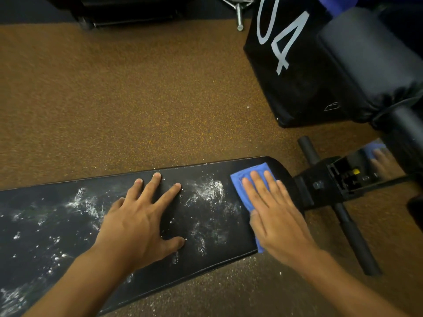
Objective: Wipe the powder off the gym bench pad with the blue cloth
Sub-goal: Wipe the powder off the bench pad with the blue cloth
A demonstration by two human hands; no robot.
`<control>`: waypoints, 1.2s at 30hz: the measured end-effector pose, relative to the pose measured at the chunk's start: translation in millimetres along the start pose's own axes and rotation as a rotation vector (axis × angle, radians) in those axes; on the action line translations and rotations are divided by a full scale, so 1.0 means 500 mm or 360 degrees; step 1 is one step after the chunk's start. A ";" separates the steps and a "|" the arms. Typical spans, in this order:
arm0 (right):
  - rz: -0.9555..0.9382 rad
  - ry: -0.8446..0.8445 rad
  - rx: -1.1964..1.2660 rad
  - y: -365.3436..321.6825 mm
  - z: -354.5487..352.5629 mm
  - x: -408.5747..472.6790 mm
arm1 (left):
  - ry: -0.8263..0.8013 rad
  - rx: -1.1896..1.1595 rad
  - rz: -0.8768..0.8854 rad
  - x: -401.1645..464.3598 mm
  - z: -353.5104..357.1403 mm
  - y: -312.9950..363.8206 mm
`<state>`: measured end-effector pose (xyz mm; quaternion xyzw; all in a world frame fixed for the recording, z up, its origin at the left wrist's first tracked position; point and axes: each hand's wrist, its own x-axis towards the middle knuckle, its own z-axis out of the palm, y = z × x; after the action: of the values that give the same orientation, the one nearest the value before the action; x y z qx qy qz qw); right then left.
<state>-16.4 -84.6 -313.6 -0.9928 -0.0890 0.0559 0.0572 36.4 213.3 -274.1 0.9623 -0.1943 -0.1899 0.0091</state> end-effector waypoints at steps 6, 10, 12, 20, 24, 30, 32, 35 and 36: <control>0.0323 0.0129 0.0021 -0.048 -0.004 0.151 | 0.0020 -0.0019 0.0008 -0.001 0.002 0.001; -0.0011 0.0043 0.0015 -0.071 0.002 0.078 | 0.0112 -0.0115 0.0015 -0.014 0.003 -0.004; -0.0053 0.0025 -0.0005 -0.037 0.000 0.054 | 0.0122 -0.0102 0.0020 -0.021 0.000 -0.014; 0.0133 0.0113 0.0028 -0.089 0.001 0.162 | -0.0026 -0.0056 -0.0092 -0.034 0.007 -0.067; -0.0130 0.0000 0.0034 -0.070 0.000 0.066 | -0.0041 -0.0049 -0.0105 -0.033 0.005 -0.062; 0.0195 0.0091 -0.0027 -0.052 0.001 0.137 | -0.0044 -0.0024 -0.0091 -0.033 0.008 -0.066; 0.0246 0.0122 -0.0035 -0.075 0.004 0.152 | -0.0025 -0.0050 -0.0082 -0.031 0.009 -0.066; 0.0042 0.0062 -0.0022 -0.074 0.008 0.098 | -0.0034 -0.0052 -0.0084 -0.032 0.010 -0.067; -0.0033 0.0022 -0.0014 -0.065 0.006 0.072 | -0.0048 -0.0033 -0.0084 -0.033 0.010 -0.068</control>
<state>12.9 -45.8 -316.0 -0.9925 -0.0991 0.0482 0.0539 33.2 251.0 -275.9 0.9640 -0.1669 -0.2066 0.0113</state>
